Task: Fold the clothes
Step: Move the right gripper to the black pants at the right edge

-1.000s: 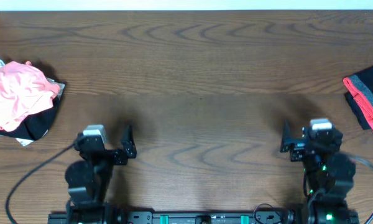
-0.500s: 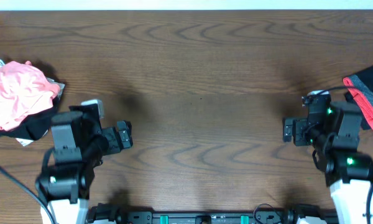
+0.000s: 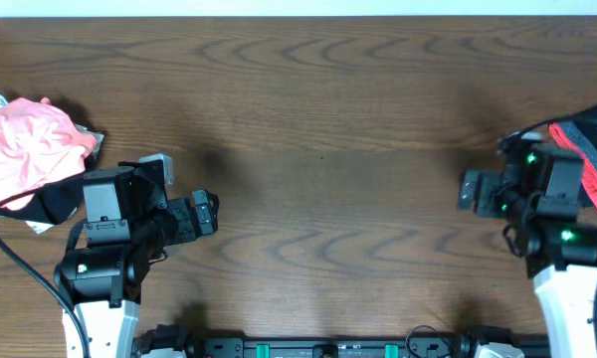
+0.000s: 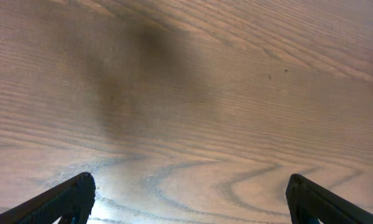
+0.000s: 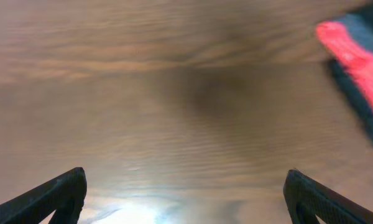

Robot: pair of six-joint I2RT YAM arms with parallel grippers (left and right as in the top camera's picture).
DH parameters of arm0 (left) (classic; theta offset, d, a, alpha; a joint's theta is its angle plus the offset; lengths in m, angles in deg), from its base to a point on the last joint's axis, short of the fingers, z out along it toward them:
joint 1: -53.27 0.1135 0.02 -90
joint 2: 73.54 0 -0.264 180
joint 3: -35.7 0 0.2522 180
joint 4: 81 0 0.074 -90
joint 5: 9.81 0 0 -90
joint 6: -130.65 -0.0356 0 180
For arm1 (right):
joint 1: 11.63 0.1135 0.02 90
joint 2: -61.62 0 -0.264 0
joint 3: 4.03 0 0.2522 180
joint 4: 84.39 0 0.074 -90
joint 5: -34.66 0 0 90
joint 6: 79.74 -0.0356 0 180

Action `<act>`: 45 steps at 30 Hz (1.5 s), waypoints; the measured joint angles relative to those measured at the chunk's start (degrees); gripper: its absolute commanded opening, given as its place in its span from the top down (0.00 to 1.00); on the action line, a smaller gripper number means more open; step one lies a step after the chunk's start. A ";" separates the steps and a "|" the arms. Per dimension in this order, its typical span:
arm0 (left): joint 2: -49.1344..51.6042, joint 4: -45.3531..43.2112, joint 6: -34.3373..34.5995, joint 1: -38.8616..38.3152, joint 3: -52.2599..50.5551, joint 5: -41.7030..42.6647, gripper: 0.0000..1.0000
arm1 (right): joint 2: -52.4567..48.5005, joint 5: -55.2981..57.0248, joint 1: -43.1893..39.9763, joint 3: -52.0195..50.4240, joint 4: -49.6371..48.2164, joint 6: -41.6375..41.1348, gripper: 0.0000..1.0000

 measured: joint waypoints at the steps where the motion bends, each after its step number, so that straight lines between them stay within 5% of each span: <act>1: 0.04 0.00 -0.02 0.00 0.00 0.04 0.02 | -1.55 1.44 -1.07 2.47 1.49 -0.35 0.01; 10: 0.09 -0.35 -0.02 0.00 0.04 0.07 0.02 | -24.90 7.32 -12.57 29.70 9.03 0.79 0.01; 13: 0.09 -0.28 -0.02 0.00 0.04 0.04 0.02 | -31.39 7.91 -13.77 33.40 6.12 3.85 0.18; 15: 0.11 -0.31 -0.02 0.00 0.04 0.07 0.02 | -34.32 8.52 -13.94 34.36 3.74 5.44 0.23; 17: 0.11 -0.31 -0.02 0.00 0.04 0.07 0.02 | -37.62 9.90 -14.05 34.86 1.09 6.08 0.15; 31: 0.11 -0.42 -0.02 0.00 0.04 0.07 0.02 | -58.88 16.55 -15.41 35.04 -12.00 12.00 0.07; 45: 0.11 -1.31 -0.02 0.00 0.04 0.04 0.02 | -64.78 17.38 -15.41 35.08 -19.43 14.43 0.07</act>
